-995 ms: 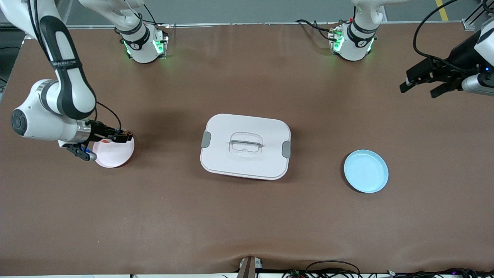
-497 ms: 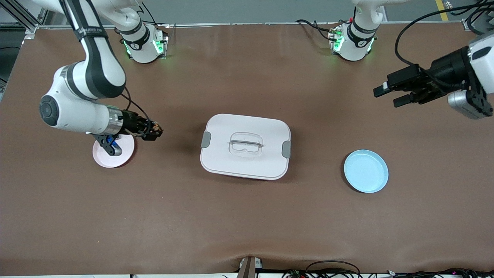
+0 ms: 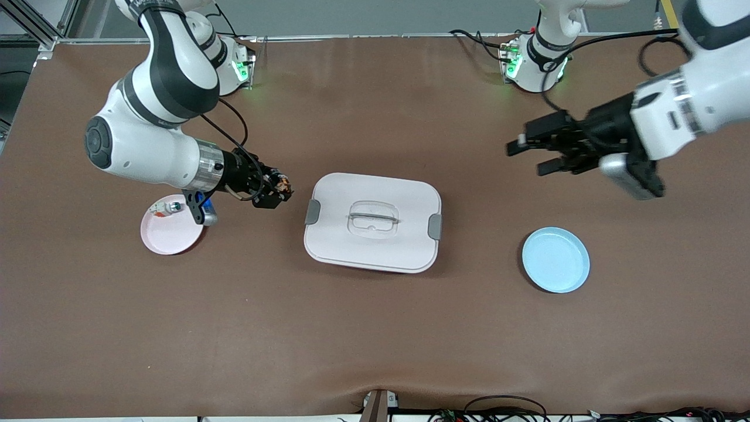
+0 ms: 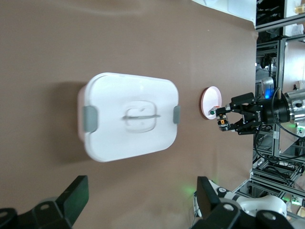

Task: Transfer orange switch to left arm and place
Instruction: 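Lift the switch over the box with the right gripper while the left gripper approaches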

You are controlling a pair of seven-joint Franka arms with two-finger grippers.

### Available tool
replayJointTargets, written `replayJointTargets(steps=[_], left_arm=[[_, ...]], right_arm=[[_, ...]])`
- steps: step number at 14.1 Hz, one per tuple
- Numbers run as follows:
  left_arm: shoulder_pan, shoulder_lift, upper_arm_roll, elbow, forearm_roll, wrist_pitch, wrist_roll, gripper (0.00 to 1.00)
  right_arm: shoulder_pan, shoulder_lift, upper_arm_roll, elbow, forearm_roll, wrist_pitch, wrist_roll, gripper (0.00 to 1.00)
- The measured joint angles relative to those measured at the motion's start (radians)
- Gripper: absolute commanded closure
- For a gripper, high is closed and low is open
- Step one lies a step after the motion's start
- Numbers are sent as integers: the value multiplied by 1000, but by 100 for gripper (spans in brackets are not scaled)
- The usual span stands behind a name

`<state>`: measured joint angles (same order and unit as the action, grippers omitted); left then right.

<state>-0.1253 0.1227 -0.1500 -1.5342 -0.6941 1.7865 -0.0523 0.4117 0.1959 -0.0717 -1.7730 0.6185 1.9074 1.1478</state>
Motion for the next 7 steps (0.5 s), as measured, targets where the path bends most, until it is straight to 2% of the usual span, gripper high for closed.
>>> replayJointTargets(steps=[2, 7], left_arm=[[-76, 32, -1, -1, -21, 81, -50, 0], [-189, 126, -1, -1, -100, 263, -125, 0]], right_arm=[[19, 19, 0, 48, 21, 0, 71, 100], [65, 80, 0, 160, 55, 3, 211, 100]])
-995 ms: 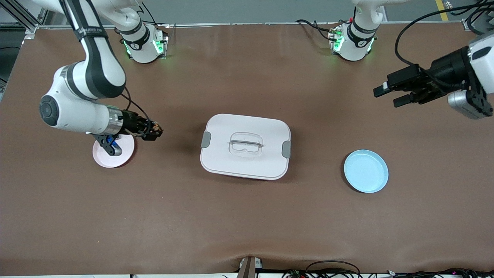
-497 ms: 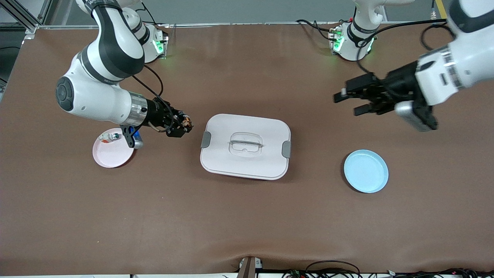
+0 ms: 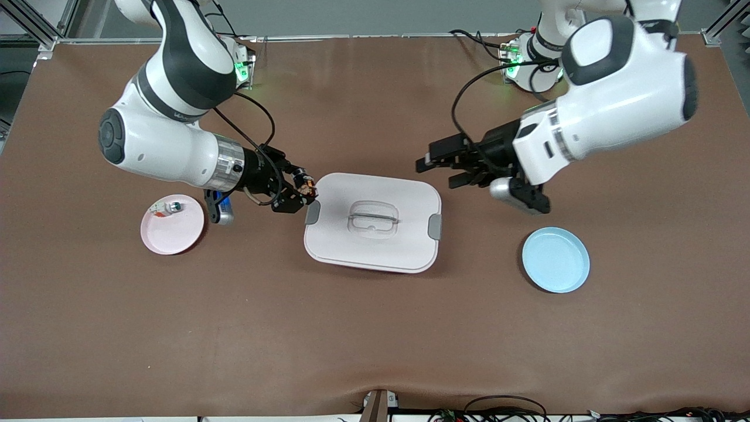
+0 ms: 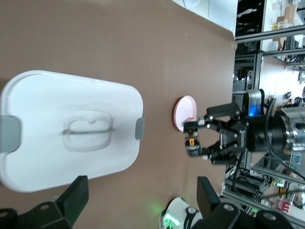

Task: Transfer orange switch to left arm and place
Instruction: 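Lift the switch over the box with the right gripper while the left gripper approaches, then grasp the black-orange switch with the left gripper from the right gripper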

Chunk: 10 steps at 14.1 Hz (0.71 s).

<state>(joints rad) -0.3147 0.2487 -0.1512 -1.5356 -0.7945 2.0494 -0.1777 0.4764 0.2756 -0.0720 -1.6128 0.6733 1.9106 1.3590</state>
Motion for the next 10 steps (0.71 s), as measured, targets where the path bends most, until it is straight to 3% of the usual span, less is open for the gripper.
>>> replayJointTargets(steps=[6, 10], left_arm=[[-130, 84, 0, 0, -49, 216, -52, 0], [-182, 126, 0, 0, -51, 285, -55, 0]], right_arm=[[33, 46, 0, 58, 23, 86, 112, 100], [40, 86, 0, 123, 29, 88, 169, 100]])
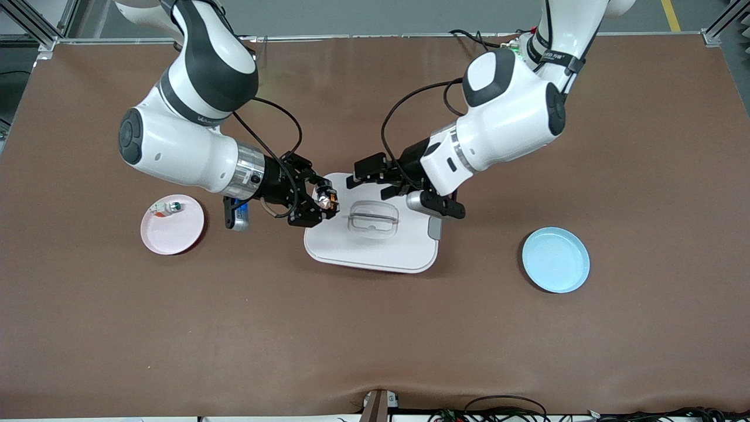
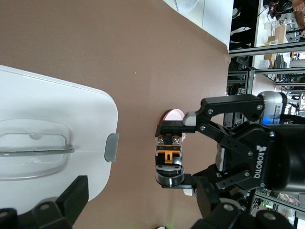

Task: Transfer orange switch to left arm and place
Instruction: 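Grasp the black-orange switch with the left gripper from the right gripper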

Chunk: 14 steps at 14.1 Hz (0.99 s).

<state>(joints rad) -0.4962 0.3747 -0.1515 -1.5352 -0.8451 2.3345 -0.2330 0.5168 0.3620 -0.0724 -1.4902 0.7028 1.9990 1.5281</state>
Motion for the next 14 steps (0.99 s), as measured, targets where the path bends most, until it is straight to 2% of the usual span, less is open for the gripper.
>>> replayJointTargets(steps=[5, 14], left_arm=[[-15, 33, 0, 0, 0, 60, -1, 0], [-45, 91, 0, 30, -17, 127, -1, 0]], right_arm=[[17, 66, 0, 85, 0, 7, 55, 100], [49, 70, 0, 94, 0, 7, 67, 100]])
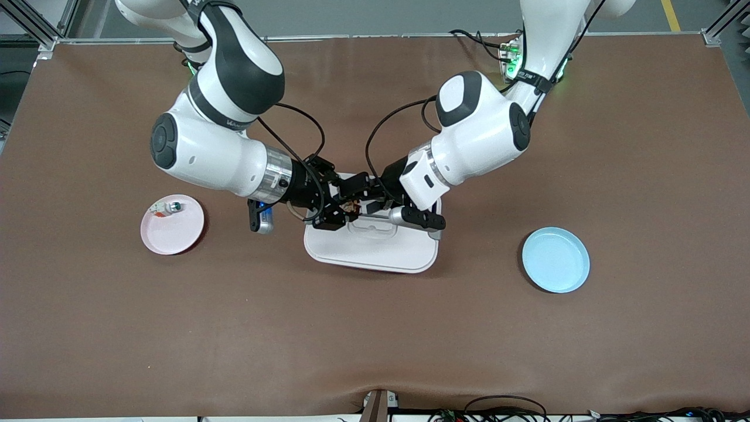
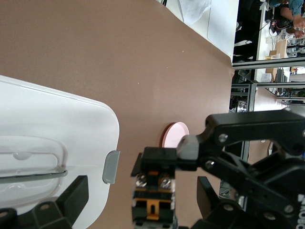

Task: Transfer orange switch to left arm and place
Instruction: 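Grasp the black-orange switch with the left gripper from the right gripper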

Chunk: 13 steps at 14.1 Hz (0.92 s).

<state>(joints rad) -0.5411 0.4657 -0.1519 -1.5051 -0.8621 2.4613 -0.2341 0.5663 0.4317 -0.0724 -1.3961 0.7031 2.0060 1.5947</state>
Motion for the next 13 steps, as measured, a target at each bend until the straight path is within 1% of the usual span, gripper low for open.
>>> replayJointTargets(steps=[1, 2, 3, 4, 12, 13], left_arm=[[0, 0, 0, 0, 0, 0, 0, 0], [0, 1, 0, 1, 0, 1, 0, 18], [0, 1, 0, 1, 0, 1, 0, 44], [0, 1, 1, 1, 0, 2, 0, 51], [1, 1, 2, 11, 0, 6, 1, 51], [1, 1, 3, 11, 0, 6, 1, 53]], right_arm=[[3, 0, 0, 0, 0, 1, 3, 100], [3, 0, -1, 0, 0, 1, 3, 100], [4, 0, -1, 0, 0, 1, 3, 100], [4, 0, -1, 0, 0, 1, 3, 100], [7, 3, -1, 0, -1, -2, 3, 100], [7, 3, -2, 0, -1, -2, 3, 100]])
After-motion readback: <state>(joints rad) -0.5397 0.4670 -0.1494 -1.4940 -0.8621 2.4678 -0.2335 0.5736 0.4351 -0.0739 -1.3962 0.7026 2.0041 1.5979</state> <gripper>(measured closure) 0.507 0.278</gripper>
